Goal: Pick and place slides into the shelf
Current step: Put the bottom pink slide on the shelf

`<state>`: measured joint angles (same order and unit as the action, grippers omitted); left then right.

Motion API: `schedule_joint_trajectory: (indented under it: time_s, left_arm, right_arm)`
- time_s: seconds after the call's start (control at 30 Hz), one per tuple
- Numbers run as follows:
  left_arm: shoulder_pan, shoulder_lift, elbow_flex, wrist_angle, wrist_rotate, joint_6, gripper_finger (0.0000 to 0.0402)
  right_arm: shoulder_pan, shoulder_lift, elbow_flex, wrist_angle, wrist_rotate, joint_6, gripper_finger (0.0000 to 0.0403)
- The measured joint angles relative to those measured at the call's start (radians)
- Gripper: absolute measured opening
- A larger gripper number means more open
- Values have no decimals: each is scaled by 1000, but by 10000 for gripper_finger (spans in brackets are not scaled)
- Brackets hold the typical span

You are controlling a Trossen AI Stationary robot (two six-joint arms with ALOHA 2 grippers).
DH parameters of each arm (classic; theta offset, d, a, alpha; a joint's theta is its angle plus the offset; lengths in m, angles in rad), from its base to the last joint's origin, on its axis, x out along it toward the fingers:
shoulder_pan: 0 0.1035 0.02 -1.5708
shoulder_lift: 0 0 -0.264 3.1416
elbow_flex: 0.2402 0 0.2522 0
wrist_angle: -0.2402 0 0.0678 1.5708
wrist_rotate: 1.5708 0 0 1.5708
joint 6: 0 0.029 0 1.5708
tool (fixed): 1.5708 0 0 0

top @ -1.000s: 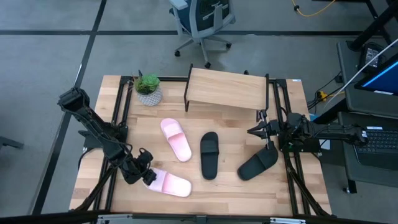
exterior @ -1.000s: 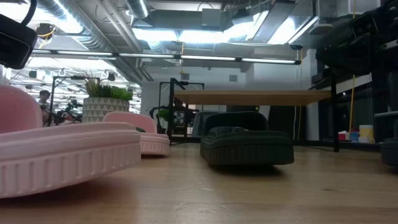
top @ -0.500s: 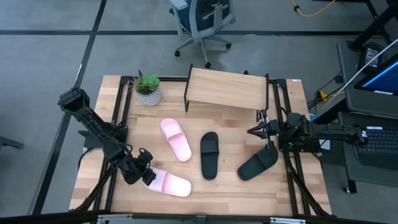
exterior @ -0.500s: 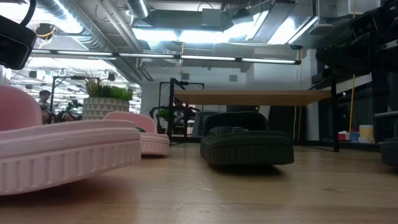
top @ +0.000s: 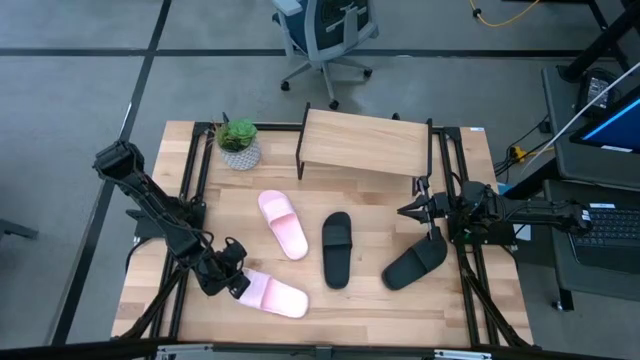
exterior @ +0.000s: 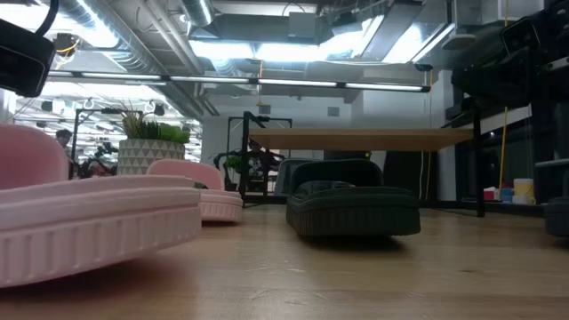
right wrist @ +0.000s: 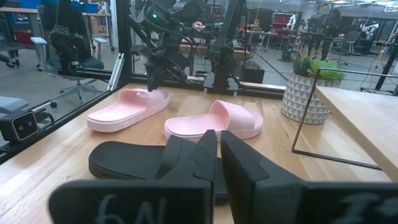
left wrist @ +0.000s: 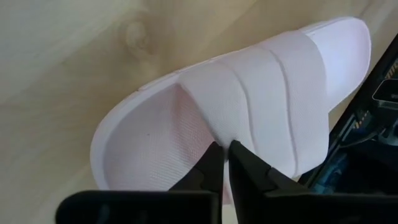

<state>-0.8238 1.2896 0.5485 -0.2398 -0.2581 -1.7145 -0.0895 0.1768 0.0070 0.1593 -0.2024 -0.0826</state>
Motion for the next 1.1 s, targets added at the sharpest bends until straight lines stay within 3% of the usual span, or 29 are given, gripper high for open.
schedule_joint_trajectory:
  time_s: [0.3,0.53,1.1]
  left_arm:
    - [0,0,0,19,-3,48,24]
    - [1,0,0,15,-3,54,5]
    - [144,-36,0,-69,-10,391,0]
  right_arm:
    - [0,0,0,-8,0,0,25]
    - [0,0,0,-8,0,0,25]
    - [0,0,0,-8,0,0,26]
